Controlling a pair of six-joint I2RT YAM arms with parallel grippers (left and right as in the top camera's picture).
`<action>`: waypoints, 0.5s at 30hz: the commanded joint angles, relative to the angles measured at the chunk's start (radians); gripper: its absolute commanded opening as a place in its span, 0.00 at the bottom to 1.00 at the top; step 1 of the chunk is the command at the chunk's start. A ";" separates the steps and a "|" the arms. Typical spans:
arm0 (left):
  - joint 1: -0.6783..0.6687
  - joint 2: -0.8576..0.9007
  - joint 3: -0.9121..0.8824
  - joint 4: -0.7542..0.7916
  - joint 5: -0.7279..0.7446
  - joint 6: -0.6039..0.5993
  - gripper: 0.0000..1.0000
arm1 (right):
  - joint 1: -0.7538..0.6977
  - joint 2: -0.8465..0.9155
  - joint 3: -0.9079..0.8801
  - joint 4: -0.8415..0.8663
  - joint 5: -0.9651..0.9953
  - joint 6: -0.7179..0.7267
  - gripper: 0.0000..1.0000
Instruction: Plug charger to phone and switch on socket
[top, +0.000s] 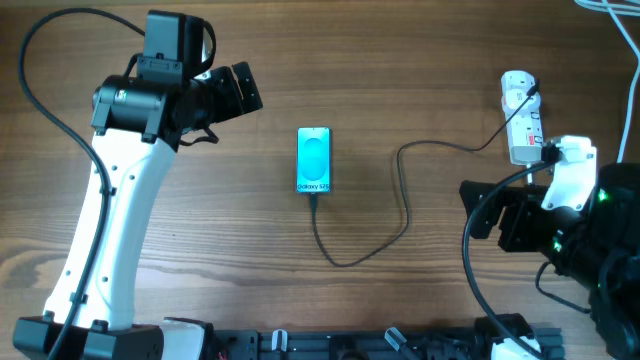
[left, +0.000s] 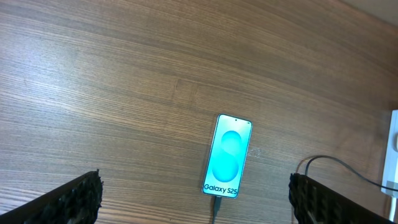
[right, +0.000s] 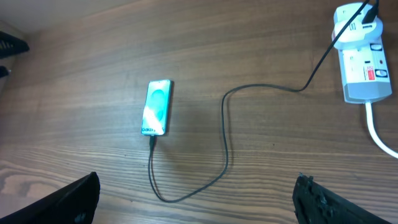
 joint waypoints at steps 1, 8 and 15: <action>-0.004 0.003 -0.002 0.003 -0.013 -0.008 1.00 | 0.006 -0.022 -0.006 0.005 -0.024 -0.020 1.00; -0.004 0.003 -0.002 0.003 -0.013 -0.008 1.00 | 0.006 -0.033 -0.006 -0.021 -0.024 -0.025 1.00; -0.004 0.003 -0.002 0.003 -0.013 -0.008 1.00 | 0.013 -0.050 -0.007 -0.056 -0.035 -0.024 1.00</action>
